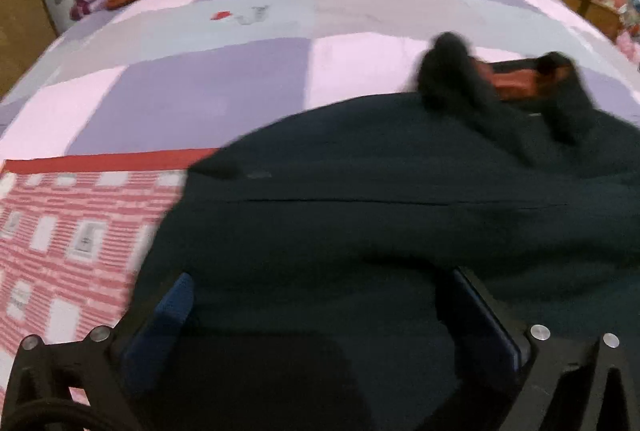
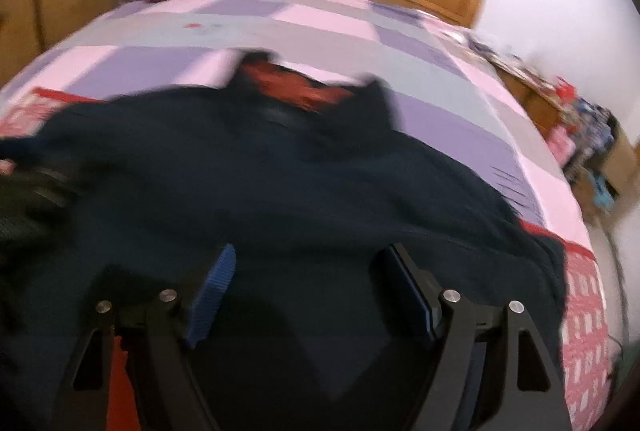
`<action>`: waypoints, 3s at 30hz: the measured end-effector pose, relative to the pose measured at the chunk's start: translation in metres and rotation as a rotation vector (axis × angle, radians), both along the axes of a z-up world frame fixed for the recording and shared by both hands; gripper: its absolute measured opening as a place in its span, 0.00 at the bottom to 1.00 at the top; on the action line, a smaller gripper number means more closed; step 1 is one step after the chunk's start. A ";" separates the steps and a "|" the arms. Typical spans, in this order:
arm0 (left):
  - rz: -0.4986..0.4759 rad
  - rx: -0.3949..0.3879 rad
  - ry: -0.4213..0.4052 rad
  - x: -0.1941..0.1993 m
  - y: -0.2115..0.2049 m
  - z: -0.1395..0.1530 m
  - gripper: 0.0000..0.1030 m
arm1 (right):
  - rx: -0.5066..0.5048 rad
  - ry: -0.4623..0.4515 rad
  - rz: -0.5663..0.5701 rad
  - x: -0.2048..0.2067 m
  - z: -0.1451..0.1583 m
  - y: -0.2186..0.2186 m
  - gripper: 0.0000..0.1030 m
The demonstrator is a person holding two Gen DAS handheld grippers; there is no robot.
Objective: Fold large clothes
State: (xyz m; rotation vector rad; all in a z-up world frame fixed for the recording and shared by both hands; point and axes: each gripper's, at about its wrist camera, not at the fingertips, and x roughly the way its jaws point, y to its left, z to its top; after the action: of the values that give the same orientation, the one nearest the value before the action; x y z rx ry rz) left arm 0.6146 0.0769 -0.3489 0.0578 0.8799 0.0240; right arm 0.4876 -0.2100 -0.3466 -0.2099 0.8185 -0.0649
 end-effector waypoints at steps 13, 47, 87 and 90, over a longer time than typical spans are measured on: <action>0.046 -0.011 0.008 0.008 0.024 -0.032 1.00 | 0.071 -0.008 -0.095 -0.003 -0.031 -0.094 0.80; -0.107 -0.048 0.082 -0.189 0.020 0.000 1.00 | 0.057 -0.016 0.020 -0.168 0.028 -0.052 0.81; 0.082 0.069 0.259 -0.450 0.090 -0.019 1.00 | 0.045 0.289 -0.170 -0.498 -0.017 -0.114 0.83; 0.093 0.076 0.256 -0.462 0.102 -0.018 1.00 | 0.038 0.279 -0.200 -0.515 -0.013 -0.110 0.83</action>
State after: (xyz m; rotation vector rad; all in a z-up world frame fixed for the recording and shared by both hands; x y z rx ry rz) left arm 0.1526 0.1792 -0.3674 0.0921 1.1374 0.1396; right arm -0.0274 -0.3197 -0.3599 -0.1008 1.1170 -0.2113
